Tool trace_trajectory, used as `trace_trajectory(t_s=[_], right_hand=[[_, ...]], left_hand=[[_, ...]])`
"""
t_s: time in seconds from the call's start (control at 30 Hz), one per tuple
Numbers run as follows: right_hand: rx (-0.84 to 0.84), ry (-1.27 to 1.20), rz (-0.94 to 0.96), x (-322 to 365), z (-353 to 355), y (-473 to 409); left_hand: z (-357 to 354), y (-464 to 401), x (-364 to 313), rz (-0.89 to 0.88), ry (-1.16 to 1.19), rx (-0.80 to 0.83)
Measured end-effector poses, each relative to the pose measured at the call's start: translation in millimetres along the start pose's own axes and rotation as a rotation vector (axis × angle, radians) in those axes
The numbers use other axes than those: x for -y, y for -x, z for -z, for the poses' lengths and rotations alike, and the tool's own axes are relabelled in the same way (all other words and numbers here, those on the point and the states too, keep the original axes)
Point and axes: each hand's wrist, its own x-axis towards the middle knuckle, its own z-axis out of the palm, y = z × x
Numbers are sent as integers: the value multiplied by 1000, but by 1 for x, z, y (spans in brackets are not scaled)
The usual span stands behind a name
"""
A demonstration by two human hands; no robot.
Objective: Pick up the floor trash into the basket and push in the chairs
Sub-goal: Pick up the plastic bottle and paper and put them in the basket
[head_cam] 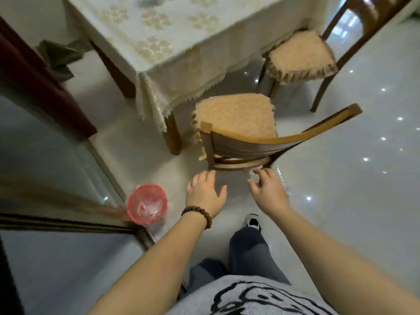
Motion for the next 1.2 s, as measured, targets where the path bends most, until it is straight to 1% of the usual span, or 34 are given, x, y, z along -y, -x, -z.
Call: trace_trajectory(t_s=[0.1, 0.27, 0.4, 0.5, 0.7, 0.9, 1.03, 1.2], right_hand=[[-118, -32, -156, -48, 32, 18], [-291, -68, -381, -124, 86, 48], [-401, -106, -520, -184, 125, 66], [-436, -143, -592, -233, 153, 72], [-440, -154, -629, -352, 225, 59], [-381, -105, -598, -459, 312, 27], [-338, -85, -550, -499, 350, -11], [-277, -61, -442, -532, 378, -79]], left_hand=[[-21, -11, -47, -135, -21, 79], [-49, -27, -137, -365, -56, 139], [-79, -34, -215, -477, -86, 178], [-108, -43, -273, -526, -108, 196], [-180, -66, -400, -513, -128, 256], [-227, -91, -516, -444, -75, 222], [-243, -113, -563, -390, -49, 198], [-256, -157, -596, -280, -39, 151]])
